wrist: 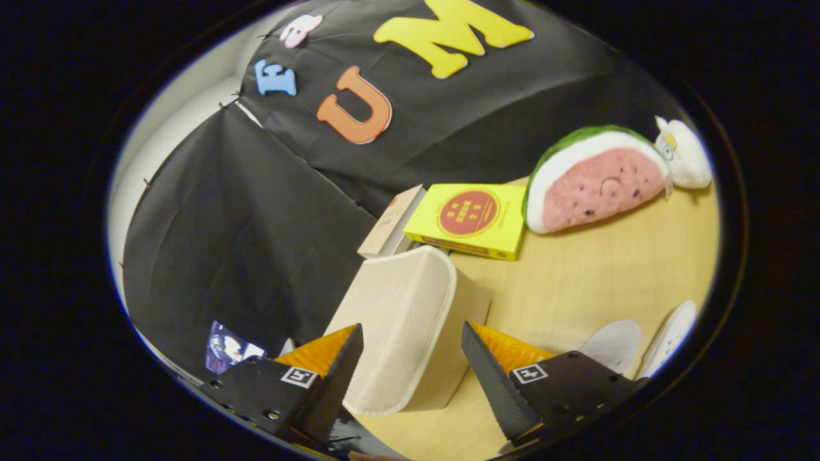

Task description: Open the storage box then place both shoes into the box .Put the left shoe in first, then the right shoe, with the right side of both shoes facing outward in a uniform manner.

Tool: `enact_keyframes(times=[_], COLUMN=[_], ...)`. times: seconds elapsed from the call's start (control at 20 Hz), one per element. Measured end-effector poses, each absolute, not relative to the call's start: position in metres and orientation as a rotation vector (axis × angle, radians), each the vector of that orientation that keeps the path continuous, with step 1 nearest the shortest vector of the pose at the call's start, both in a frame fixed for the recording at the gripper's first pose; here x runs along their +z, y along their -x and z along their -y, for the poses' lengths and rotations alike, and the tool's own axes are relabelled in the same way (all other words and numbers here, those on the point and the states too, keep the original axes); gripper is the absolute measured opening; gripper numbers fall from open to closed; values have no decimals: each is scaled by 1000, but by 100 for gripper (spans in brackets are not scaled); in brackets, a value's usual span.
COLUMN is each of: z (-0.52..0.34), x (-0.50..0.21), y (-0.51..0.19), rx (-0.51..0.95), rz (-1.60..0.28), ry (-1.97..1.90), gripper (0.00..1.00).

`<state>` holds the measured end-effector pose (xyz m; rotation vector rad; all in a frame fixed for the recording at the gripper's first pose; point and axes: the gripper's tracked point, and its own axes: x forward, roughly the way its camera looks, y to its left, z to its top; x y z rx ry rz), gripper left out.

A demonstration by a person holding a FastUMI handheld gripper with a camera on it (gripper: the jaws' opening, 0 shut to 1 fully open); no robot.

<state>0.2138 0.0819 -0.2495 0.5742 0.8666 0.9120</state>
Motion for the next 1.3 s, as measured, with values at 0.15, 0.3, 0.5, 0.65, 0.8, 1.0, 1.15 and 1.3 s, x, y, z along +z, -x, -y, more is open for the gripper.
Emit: enact_keyframes(times=[0.15, 0.3, 0.5, 0.65, 0.8, 1.0, 1.15, 1.3], z=[-98, -104, -119, -123, -114, -104, -99, -97], x=[-270, -280, -277, -277, -275, -257, -236, -212], y=[-223, -224, -216, -204, -213, -194, -180, -168], rx=[1046, 1154, 1315, 1373, 1305, 1319, 1326, 1320], rz=[-963, -1049, -1116, -1156, -1169, -1174, -1140, -1096], ry=[-738, -881, -1028, -1018, -1040, -994, -956, -939], gripper=[94, 93, 93, 66, 30, 8, 2, 2])
